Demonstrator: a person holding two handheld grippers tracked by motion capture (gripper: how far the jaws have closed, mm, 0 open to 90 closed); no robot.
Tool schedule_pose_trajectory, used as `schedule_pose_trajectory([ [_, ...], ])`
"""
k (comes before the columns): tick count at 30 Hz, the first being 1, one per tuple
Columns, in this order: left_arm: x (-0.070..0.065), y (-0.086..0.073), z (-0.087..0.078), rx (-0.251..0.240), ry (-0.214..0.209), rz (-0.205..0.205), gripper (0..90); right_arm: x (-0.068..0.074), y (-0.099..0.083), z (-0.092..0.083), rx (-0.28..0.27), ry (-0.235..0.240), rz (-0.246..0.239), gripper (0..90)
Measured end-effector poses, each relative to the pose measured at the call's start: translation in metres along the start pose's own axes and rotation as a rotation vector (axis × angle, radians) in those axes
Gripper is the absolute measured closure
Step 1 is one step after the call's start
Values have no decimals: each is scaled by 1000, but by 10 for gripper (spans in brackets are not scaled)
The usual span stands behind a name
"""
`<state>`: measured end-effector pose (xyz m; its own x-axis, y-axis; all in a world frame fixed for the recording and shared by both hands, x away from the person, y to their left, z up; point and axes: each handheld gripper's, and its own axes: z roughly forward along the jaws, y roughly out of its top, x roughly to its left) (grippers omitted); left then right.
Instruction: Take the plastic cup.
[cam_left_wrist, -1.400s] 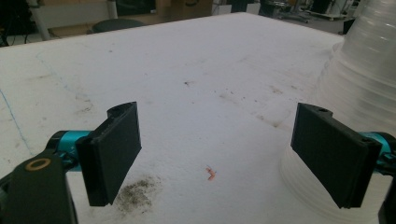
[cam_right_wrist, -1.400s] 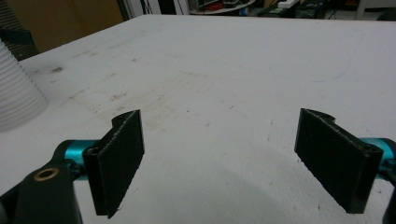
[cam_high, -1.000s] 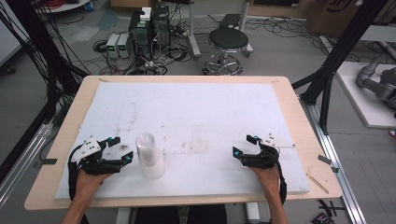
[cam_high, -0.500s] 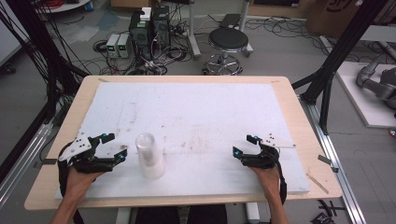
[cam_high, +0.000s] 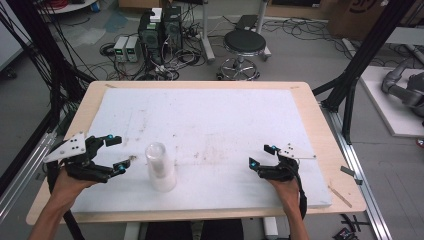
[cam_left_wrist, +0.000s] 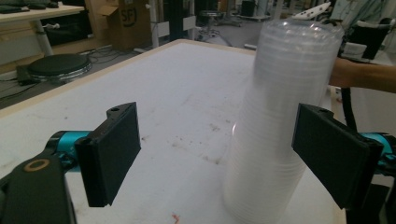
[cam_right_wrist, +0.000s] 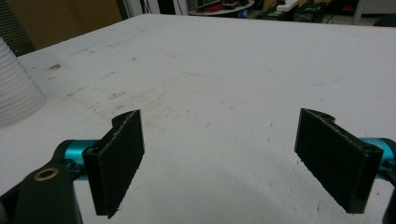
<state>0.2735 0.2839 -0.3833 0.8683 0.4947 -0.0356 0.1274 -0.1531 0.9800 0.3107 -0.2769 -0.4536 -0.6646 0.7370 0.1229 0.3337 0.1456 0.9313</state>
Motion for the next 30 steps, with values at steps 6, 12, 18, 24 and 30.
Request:
schedule_pose_trajectory([
  [6,-2,16,5,36,-84,34,154,0,0,0,1,-2,-3,155],
  [12,-8,24,22,56,-166,48,154,1,0,1,4,-3,-5,154],
  [18,-12,32,38,110,-227,70,154,1,0,0,5,-3,-10,154],
  [24,-15,39,51,177,-271,90,154,1,0,1,6,-3,-5,154],
  [30,-16,39,65,220,-288,98,154,1,0,0,6,-2,-11,154],
])
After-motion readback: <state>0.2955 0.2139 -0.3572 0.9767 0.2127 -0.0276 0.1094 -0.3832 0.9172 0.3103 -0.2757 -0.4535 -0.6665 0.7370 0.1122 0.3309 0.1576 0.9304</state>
